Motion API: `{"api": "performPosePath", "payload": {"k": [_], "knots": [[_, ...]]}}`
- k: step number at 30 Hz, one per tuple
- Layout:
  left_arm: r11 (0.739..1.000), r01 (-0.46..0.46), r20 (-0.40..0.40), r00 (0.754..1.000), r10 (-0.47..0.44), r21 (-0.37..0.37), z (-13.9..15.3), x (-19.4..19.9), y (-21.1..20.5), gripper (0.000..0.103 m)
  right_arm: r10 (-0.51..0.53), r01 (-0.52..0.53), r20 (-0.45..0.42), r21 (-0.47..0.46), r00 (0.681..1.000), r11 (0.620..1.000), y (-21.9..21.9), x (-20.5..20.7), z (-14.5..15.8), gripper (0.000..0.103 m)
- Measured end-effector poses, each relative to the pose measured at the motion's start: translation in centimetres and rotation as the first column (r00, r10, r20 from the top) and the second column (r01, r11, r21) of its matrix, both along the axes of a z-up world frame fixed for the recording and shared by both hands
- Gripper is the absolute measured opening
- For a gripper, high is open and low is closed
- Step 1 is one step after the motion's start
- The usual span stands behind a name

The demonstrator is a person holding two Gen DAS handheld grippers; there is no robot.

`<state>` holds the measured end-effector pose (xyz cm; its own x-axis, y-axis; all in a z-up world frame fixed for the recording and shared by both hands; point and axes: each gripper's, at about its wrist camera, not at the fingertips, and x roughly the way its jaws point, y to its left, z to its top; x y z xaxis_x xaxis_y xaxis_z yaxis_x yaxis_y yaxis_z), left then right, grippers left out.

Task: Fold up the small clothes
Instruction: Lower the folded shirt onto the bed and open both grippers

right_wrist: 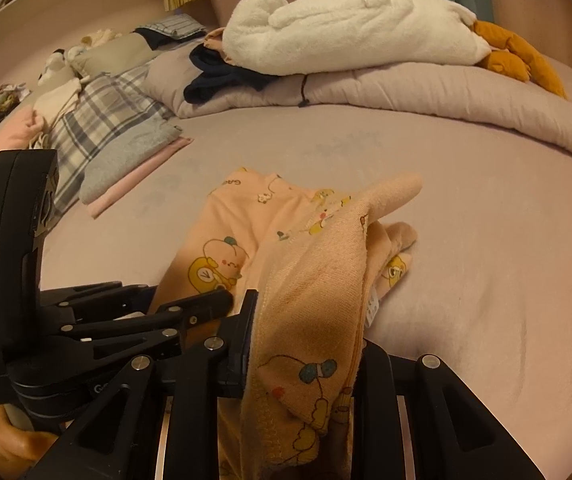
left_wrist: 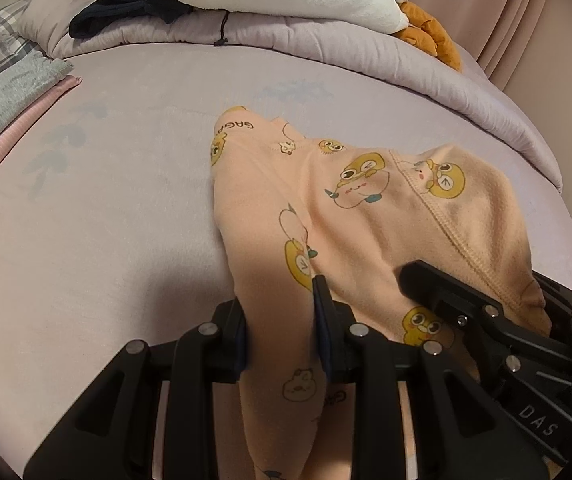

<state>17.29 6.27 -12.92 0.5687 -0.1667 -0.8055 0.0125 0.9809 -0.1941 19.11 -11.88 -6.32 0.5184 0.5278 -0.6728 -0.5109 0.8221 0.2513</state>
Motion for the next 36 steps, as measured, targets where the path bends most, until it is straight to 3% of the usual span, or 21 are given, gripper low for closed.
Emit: {"api": "performPosePath", "payload": {"k": [9,22,36], "knots": [[1.000,-0.007,-0.003,1.000,0.007,0.006,-0.2,-0.1,0.0,0.032,-0.061,0.065,-0.109,0.032,0.992,0.997,-1.7,0.8,-1.3,0.028],[0.999,-0.036,0.001,0.999,0.036,0.014,-0.2,-1.0,0.8,0.045,-0.135,0.151,-0.182,0.079,0.974,0.985,-4.6,0.3,-2.2,0.051],[0.998,-0.053,0.008,0.999,0.053,0.023,0.0,-3.2,1.8,0.050,-0.174,0.190,-0.174,0.078,0.969,0.979,-5.4,-0.8,-1.4,0.053]]}}
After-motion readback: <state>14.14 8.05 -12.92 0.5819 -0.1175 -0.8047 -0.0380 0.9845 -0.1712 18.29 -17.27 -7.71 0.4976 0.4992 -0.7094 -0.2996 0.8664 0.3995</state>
